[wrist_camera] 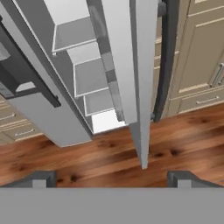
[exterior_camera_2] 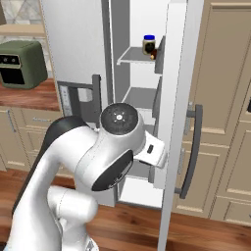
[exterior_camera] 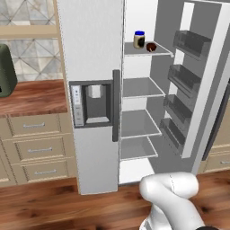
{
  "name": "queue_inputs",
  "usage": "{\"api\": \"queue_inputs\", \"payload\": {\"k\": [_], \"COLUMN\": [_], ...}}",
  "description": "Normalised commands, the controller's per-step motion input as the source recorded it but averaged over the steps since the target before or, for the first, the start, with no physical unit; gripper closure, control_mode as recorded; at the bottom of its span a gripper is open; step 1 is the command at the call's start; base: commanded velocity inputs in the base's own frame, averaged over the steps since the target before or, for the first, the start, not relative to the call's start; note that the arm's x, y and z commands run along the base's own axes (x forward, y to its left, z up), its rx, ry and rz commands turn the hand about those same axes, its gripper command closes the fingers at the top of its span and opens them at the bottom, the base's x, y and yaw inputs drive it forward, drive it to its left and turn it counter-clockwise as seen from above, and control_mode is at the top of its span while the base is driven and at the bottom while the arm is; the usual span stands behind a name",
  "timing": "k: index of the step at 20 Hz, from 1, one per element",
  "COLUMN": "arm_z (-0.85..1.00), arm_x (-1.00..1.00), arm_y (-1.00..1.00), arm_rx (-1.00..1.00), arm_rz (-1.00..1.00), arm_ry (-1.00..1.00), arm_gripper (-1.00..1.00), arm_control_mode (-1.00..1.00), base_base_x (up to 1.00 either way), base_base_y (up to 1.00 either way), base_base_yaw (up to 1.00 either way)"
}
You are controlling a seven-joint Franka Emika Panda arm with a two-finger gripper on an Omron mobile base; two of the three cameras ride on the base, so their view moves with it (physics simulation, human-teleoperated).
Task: Pick up the frozen steak from the freezer, place it on any shelf in the fridge, and close the fridge and freezer doors when done.
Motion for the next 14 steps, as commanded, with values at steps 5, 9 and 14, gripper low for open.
{"api": "queue_inputs", "payload": {"k": [5,9,14], "arm_z": [-0.18,-0.40,-0.12], "arm_x": [0.01,0.42,0.68], "arm_y": [-1.00,-1.00,-0.98], "arm_rx": [0.00,0.00,0.00], "arm_rz": [0.00,0.00,0.00], "arm_ry": [-0.11,-0.22,-0.24], "arm_gripper": [-1.00,-1.00,-1.00], "arm_control_mode": [-1.00,-1.00,-1.00], "base_base_x": [0.00,0.00,0.00], "base_base_y": [0.00,0.00,0.00], "base_base_yaw": [0.00,0.00,0.00]}}
